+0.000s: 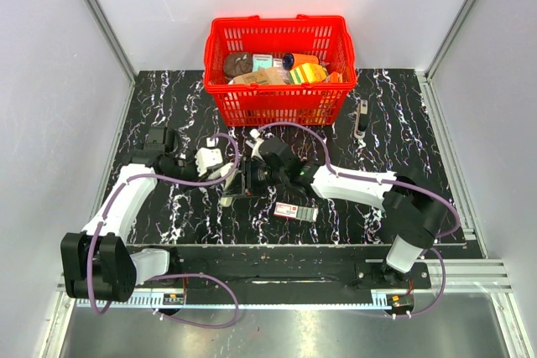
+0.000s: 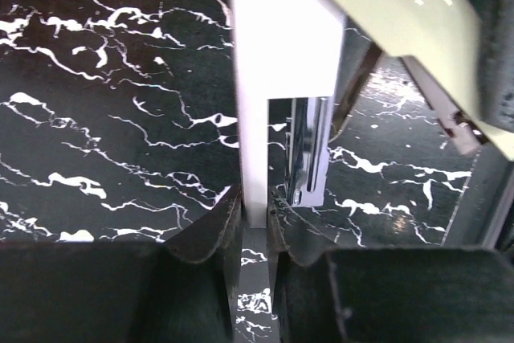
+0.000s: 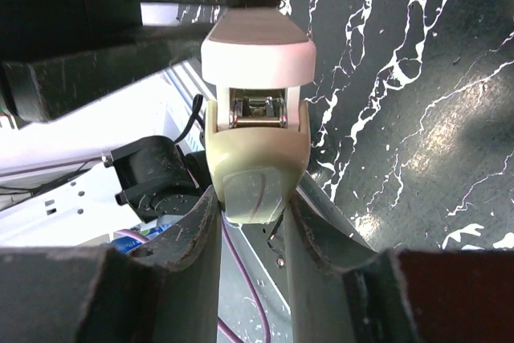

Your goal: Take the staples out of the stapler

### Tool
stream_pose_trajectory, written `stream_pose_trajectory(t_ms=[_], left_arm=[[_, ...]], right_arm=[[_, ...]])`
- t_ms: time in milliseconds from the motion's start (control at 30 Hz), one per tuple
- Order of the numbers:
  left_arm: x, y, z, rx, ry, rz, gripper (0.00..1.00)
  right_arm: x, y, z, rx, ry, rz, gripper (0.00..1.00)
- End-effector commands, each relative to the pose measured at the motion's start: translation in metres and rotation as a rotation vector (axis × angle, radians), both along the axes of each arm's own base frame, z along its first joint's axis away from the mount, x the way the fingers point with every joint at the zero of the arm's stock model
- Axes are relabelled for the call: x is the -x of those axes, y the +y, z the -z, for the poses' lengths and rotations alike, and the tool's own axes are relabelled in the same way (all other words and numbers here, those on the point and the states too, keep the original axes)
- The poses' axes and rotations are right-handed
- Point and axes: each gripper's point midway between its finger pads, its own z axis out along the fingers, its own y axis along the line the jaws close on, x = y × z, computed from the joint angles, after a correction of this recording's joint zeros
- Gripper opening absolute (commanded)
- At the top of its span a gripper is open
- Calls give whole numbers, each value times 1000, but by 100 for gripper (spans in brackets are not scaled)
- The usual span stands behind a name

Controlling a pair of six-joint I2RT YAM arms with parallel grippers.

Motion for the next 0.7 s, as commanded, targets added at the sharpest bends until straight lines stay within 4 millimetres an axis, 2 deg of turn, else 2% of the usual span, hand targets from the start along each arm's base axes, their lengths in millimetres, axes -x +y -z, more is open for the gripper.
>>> stream_pose_trajectory(t_ms=[0,200,300,500,667], left_arm=[[-31,0,-7,0,-127,-20,18],[-59,14,-11,-92,-272,-40,13],[-67,19,-14,-131,-322,-26,13],[-81,23,-23,-171,-426,-24,12],[-96,27,-33,-169,-542,-83,11]], right_arm=[[7,14,-31,-81,-50,-108,0],[15,3,-15,5,-88,-173,0],[14,-4,-2,72,-110,-187,0],[11,-7,8,156,-185,-235,0],[20,-13,23,265,-229,-290,0]])
